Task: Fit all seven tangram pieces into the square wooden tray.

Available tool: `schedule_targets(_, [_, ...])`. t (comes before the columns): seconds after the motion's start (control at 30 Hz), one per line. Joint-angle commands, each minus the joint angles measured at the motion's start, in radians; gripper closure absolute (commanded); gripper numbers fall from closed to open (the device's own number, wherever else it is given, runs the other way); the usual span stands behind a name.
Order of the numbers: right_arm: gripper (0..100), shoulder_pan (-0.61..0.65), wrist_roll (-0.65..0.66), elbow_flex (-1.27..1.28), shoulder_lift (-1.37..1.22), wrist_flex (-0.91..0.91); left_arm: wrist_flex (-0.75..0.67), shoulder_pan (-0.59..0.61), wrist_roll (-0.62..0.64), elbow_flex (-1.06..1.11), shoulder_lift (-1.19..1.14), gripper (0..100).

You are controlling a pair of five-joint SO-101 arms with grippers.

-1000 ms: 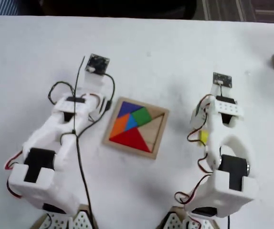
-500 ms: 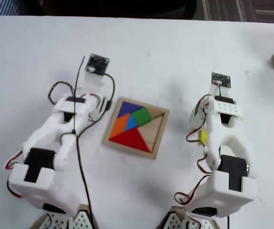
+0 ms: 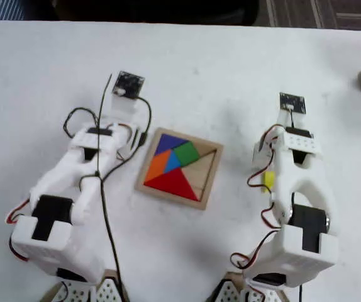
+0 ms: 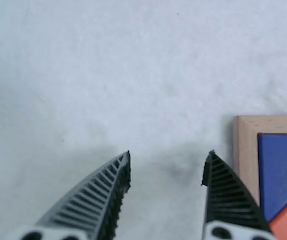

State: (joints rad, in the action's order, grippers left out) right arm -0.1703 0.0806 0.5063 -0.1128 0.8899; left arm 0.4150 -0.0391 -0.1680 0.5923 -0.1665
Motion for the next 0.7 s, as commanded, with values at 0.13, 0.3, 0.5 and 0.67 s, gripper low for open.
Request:
schedule_targets(0.13, [70.1, -0.01, 0.046, -0.021, 0.004, -0.053, -0.012, 0.002, -0.003, -0.054, 0.008, 76])
schedule_targets(0.3, [70.1, -0.005, 0.101, -0.018, 0.004, -0.038, -0.012, 0.002, -0.003, -0.052, 0.008, 76])
schedule_targets(0.5, [71.1, -0.005, 0.101, -0.025, -0.012, 0.007, -0.012, 0.002, -0.003, -0.052, 0.008, 76])
schedule_targets(0.67, [73.6, -0.008, 0.101, -0.149, -0.11, 0.108, -0.012, 0.002, -0.003, -0.054, 0.008, 76])
